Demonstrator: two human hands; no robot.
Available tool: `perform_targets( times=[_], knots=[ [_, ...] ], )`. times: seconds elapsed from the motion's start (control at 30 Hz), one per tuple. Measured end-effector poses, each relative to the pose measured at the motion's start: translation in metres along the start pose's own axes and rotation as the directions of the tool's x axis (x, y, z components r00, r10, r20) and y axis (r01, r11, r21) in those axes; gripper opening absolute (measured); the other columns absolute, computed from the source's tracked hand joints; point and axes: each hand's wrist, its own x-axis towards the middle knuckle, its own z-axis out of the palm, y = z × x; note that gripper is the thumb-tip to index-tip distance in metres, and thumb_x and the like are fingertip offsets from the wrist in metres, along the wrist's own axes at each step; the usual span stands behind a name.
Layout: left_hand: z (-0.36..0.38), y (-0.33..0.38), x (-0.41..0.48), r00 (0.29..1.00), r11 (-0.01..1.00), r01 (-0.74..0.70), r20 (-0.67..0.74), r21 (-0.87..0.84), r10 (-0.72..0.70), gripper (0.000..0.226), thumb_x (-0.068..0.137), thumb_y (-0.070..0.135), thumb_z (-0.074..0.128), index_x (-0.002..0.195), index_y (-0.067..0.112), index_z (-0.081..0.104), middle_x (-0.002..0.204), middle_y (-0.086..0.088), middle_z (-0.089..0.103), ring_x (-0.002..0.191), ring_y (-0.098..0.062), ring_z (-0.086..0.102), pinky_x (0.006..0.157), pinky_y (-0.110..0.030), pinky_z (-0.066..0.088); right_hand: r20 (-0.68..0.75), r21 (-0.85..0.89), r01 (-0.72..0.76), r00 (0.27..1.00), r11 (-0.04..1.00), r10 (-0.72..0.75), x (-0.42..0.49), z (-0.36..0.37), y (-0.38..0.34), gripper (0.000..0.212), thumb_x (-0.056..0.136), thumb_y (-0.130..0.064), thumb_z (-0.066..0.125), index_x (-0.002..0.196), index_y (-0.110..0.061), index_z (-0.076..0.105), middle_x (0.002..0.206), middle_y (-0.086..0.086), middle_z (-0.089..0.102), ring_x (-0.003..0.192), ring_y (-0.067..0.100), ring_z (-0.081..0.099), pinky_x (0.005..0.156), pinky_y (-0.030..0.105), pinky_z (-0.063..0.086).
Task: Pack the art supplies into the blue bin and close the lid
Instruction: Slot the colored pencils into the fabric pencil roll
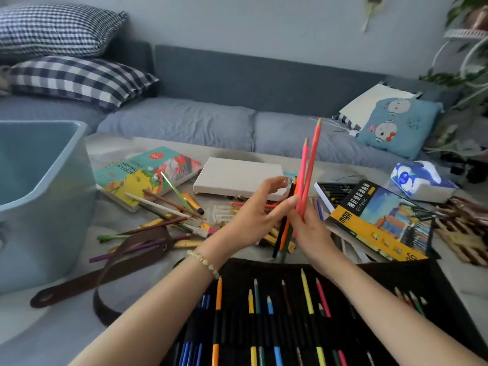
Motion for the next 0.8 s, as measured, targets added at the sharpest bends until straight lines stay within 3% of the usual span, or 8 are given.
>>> perform_targets(
  times=[0.1,0.27,0.4,0.47,0.53,0.6,0.7,0.8],
  knots=[
    [0.010,0.008,0.012,0.995,0.994,-0.098,0.037,0.052,0.096,0.043,0.093,0.038,0.052,0.123,0.009,0.054,0.119,-0.005,0.061,0.100,-0.014,0.060,0.079,-0.018,0.047,0.086,0.008,-0.019,0.996,1.000,0.019,-0.007,0.000,0.010,0.050,0.097,-0.040,0.037,0.145,-0.036,0.024,0.141,-0.020,0.041,0.126,-0.017,0.035,0.101,0.010,0.034],
    [0.011,0.004,0.023,0.988,0.986,-0.144,0.067,0.087,0.138,0.032,0.096,0.031,0.050,0.108,0.003,0.061,0.107,-0.013,0.065,0.102,-0.021,0.061,0.088,-0.027,0.050,0.157,-0.011,-0.062,0.986,0.998,0.063,-0.011,-0.002,0.013,0.027,0.101,-0.024,0.036,0.124,-0.039,0.038,0.123,-0.004,0.056,0.107,-0.019,0.048,0.078,-0.003,0.037],
    [0.015,-0.003,0.024,0.989,0.991,-0.106,0.107,0.083,0.097,0.031,0.096,0.036,0.047,0.105,0.012,0.065,0.107,0.003,0.064,0.104,-0.004,0.061,0.090,-0.024,0.051,0.260,-0.098,-0.060,0.962,0.993,0.084,-0.013,-0.010,0.018,0.027,0.101,-0.027,0.036,0.113,-0.052,0.034,0.118,-0.029,0.046,0.103,-0.032,0.039,0.085,-0.006,0.029],
    [0.020,-0.009,0.023,0.991,0.992,-0.084,0.111,0.095,0.073,0.033,0.096,0.043,0.044,0.099,0.019,0.067,0.106,0.002,0.064,0.105,-0.008,0.061,0.094,-0.033,0.050,0.305,-0.199,-0.022,0.949,0.980,0.083,-0.012,-0.014,0.021,0.023,0.100,-0.030,0.039,0.111,-0.050,0.037,0.116,-0.025,0.049,0.105,-0.028,0.041,0.090,-0.001,0.031],
    [0.024,-0.016,0.021,0.993,0.993,-0.061,0.109,0.101,0.049,0.036,0.096,0.045,0.043,0.097,0.019,0.068,0.105,0.000,0.066,0.103,-0.012,0.063,0.093,-0.039,0.050,0.291,-0.370,0.060,0.955,0.927,0.055,-0.010,-0.020,0.030,0.013,0.095,-0.045,0.045,0.107,-0.041,0.049,0.113,-0.013,0.055,0.109,-0.009,0.048,0.098,0.021,0.039],
    [0.025,-0.021,0.019,0.992,0.995,-0.053,0.118,0.083,0.043,0.036,0.097,0.041,0.042,0.102,0.015,0.067,0.107,0.000,0.067,0.105,-0.009,0.062,0.094,-0.034,0.051,0.313,-0.593,0.149,0.948,0.791,0.056,-0.009,-0.034,0.030,0.045,0.084,-0.065,0.049,0.109,-0.029,0.055,0.122,-0.010,0.052,0.115,0.007,0.046,0.102,0.037,0.040],
    [0.024,-0.023,0.014,0.991,0.998,-0.054,0.124,0.045,0.048,0.035,0.099,0.035,0.040,0.107,0.011,0.065,0.114,0.008,0.065,0.111,0.002,0.057,0.092,-0.015,0.046,0.251,-0.598,0.008,0.952,0.802,0.178,-0.005,-0.070,0.005,0.047,0.076,-0.062,0.061,0.109,-0.029,0.057,0.117,-0.016,0.049,0.107,0.000,0.046,0.093,0.022,0.040],
    [0.024,-0.020,0.011,0.995,0.999,-0.033,0.093,0.023,0.031,0.027,0.100,0.029,0.038,0.095,0.016,0.061,0.091,0.024,0.061,0.093,0.012,0.059,0.077,-0.006,0.044,0.030,-0.369,-0.066,0.996,0.927,0.082,0.006,-0.093,-0.019,0.042,0.075,-0.059,0.057,0.104,-0.029,0.061,0.103,-0.012,0.059,0.096,0.002,0.055,0.081,0.020,0.044]
  ],
)
